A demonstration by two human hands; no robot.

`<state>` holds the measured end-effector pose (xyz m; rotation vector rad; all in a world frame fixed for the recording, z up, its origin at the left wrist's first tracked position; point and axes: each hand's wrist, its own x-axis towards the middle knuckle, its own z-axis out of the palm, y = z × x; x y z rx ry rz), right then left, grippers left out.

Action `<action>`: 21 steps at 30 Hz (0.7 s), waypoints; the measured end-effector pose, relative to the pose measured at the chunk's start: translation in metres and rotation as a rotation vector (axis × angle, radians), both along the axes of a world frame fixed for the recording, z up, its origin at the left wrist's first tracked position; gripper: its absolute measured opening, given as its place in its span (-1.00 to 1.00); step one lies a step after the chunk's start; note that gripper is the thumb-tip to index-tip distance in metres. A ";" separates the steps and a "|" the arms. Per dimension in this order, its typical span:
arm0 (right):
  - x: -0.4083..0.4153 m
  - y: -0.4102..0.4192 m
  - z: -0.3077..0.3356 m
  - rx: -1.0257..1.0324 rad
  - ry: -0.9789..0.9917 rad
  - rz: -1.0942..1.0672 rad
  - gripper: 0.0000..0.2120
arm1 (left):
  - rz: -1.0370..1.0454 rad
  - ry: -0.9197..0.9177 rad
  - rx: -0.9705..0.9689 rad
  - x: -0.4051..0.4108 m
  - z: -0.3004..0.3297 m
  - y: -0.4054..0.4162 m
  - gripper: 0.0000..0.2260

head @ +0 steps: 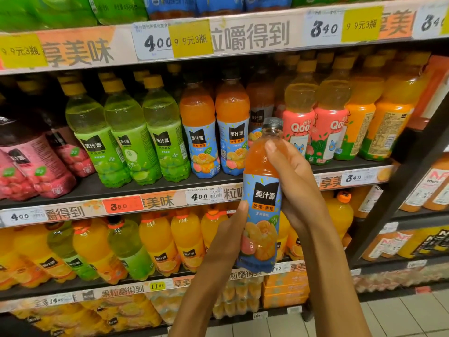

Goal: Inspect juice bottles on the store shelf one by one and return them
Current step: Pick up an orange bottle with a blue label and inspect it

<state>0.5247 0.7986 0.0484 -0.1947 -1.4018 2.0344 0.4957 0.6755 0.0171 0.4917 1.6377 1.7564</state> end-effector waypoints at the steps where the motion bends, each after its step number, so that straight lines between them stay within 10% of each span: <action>1: 0.000 0.000 0.000 0.004 -0.006 0.007 -0.43 | 0.002 -0.019 0.023 0.002 0.000 0.000 -0.66; 8: -0.001 0.001 -0.002 -0.134 -0.061 0.083 -0.49 | -0.141 -0.185 0.160 0.001 -0.012 -0.009 -0.36; 14: 0.001 0.002 -0.003 -0.209 -0.005 0.096 -0.36 | -0.238 -0.142 0.160 -0.002 -0.014 -0.015 -0.65; 21: 0.001 -0.004 -0.009 -0.203 0.148 0.230 -0.32 | -0.447 -0.105 0.247 -0.006 -0.015 -0.023 -0.44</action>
